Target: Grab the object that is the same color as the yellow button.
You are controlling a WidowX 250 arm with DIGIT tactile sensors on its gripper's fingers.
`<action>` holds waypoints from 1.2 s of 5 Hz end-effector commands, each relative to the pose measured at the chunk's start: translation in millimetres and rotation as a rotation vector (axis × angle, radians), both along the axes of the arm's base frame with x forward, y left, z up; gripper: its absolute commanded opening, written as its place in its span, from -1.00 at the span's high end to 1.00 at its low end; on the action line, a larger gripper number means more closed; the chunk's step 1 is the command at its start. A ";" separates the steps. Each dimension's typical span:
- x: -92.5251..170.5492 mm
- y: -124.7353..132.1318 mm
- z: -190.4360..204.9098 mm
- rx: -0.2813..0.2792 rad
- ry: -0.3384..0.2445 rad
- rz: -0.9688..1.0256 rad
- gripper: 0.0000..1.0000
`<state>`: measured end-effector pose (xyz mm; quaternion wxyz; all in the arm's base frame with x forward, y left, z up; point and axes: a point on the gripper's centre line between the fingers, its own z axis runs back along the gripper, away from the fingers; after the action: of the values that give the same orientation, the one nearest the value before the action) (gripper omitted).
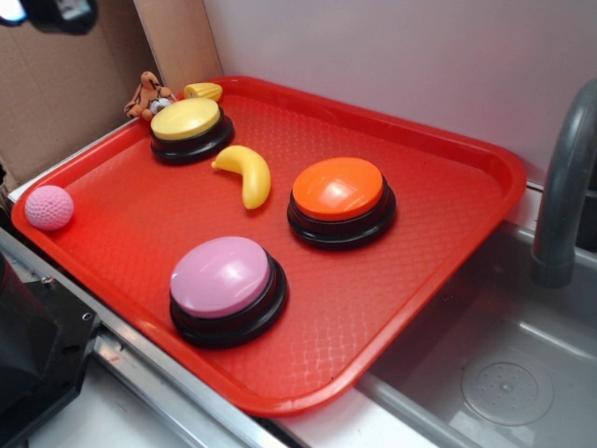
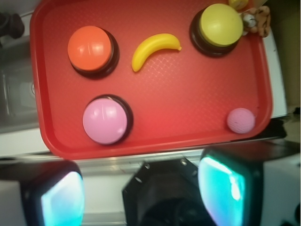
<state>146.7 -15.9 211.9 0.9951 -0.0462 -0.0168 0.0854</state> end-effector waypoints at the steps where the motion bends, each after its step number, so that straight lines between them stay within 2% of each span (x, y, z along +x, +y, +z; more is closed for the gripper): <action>1: 43.8 15.7 -14.7 -0.055 -0.031 0.223 -1.00; 3: 85.5 28.3 -61.7 -0.056 -0.042 0.556 -1.00; 4: 101.2 27.8 -87.2 -0.004 -0.042 0.666 -1.00; 5: 113.0 32.3 -112.5 0.013 -0.051 0.789 -1.00; 6: 122.9 35.8 -140.1 0.016 -0.022 0.834 -1.00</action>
<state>267.2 7.4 56.9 0.8815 -0.0203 -0.0184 0.4713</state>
